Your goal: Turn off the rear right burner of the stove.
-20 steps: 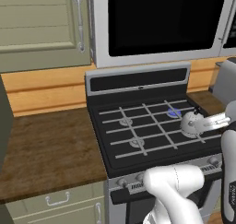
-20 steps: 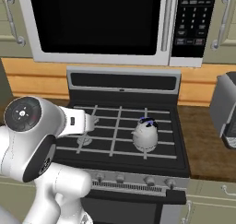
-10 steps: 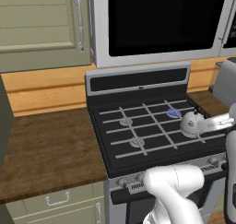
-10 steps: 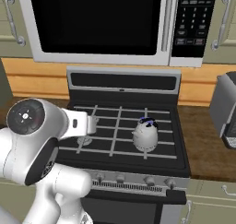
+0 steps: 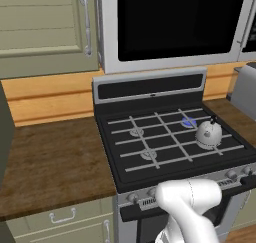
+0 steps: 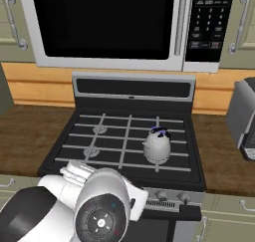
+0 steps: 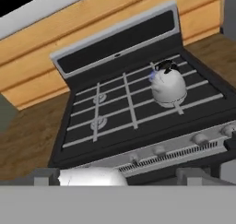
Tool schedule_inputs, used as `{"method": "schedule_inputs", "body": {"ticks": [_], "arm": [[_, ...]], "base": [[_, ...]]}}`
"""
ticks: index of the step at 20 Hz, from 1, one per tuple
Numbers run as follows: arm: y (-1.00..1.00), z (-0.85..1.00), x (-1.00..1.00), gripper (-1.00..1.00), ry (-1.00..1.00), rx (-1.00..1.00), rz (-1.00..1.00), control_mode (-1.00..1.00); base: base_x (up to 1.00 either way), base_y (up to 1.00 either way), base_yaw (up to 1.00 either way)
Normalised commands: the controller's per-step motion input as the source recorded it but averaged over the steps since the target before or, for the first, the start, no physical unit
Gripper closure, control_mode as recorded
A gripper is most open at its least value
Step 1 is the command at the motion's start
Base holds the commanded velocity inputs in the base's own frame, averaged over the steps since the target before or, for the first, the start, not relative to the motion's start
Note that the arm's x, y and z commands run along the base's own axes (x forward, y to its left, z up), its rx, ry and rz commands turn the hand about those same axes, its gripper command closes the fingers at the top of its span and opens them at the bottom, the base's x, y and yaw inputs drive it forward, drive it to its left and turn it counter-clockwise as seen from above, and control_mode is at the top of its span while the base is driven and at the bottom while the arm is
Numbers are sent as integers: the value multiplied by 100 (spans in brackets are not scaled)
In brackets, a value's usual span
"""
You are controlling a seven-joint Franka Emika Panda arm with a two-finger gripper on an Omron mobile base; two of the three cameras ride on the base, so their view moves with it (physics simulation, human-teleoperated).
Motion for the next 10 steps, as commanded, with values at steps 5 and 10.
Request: {"method": "schedule_inputs", "body": {"ticks": [5,10], "arm": [[-30,-59,-23,-100,11,17,-21,-100],[1,-65,14,-100,8,32,-25,-100]], "base": [[0,0,0],[0,0,0]]}}
